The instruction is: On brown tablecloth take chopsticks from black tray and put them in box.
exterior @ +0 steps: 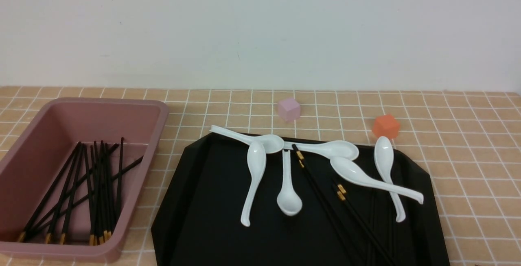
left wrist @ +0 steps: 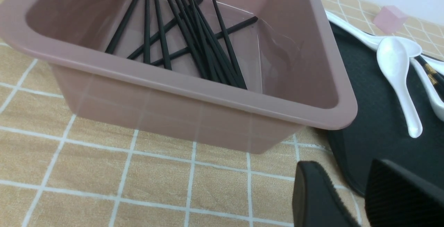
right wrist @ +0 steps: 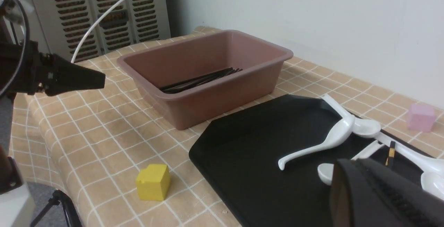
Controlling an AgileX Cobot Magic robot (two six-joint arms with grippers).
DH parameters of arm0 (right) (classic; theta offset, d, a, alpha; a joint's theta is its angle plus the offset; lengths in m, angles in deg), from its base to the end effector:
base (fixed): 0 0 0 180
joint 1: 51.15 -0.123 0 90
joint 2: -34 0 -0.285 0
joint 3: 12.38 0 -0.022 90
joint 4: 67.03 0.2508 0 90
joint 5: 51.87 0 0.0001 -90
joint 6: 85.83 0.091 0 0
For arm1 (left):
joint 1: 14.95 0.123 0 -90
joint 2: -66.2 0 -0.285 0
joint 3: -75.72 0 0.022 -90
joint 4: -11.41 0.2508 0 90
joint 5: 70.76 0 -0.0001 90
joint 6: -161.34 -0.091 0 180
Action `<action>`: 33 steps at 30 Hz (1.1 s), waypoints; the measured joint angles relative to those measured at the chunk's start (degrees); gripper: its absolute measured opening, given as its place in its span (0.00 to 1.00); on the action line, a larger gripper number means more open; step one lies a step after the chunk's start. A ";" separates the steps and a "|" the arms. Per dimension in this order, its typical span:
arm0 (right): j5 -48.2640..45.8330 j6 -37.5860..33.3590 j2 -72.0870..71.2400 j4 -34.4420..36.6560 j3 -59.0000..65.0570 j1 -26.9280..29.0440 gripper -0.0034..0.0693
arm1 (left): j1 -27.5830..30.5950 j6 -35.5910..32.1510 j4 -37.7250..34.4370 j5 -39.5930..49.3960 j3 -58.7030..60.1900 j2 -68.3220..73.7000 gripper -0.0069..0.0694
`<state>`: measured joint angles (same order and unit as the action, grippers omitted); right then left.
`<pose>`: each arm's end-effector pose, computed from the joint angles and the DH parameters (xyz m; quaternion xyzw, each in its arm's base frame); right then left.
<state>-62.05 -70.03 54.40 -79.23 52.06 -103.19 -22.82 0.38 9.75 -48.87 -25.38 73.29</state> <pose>0.0465 0.0541 0.2591 -0.2893 0.6768 0.3047 0.6045 0.0518 -0.0082 0.1696 -0.0863 0.8037 -0.1489 0.5696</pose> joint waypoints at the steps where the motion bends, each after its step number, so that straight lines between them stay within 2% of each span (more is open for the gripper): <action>1: -0.06 -1.06 -0.37 0.69 0.48 0.15 0.08 | 0.00 0.00 0.00 0.00 0.00 0.00 0.40; 5: -0.04 -9.20 -3.03 7.25 2.67 3.79 0.09 | 0.00 0.00 0.00 0.00 0.00 0.00 0.40; 6: -0.07 -13.41 -4.07 10.55 3.49 6.58 0.10 | 0.00 0.00 0.00 0.00 0.00 0.00 0.40; 10: 0.03 -19.80 -7.14 16.31 6.35 15.95 0.10 | 0.00 0.00 0.00 0.00 0.00 0.00 0.40; 15: 0.04 -21.13 -11.72 17.72 11.18 27.24 0.12 | 0.00 0.00 0.00 0.00 0.00 0.00 0.40; 19: -0.33 -21.18 -13.10 17.76 14.15 33.70 0.12 | 0.00 0.00 0.00 0.00 0.00 0.00 0.40; 33: -10.55 -21.30 -13.10 17.11 13.89 48.75 0.15 | 0.00 0.00 0.00 0.00 0.00 0.00 0.40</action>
<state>-72.60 -91.34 41.30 -62.12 65.95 -54.44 -22.82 0.38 9.75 -48.87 -25.38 73.29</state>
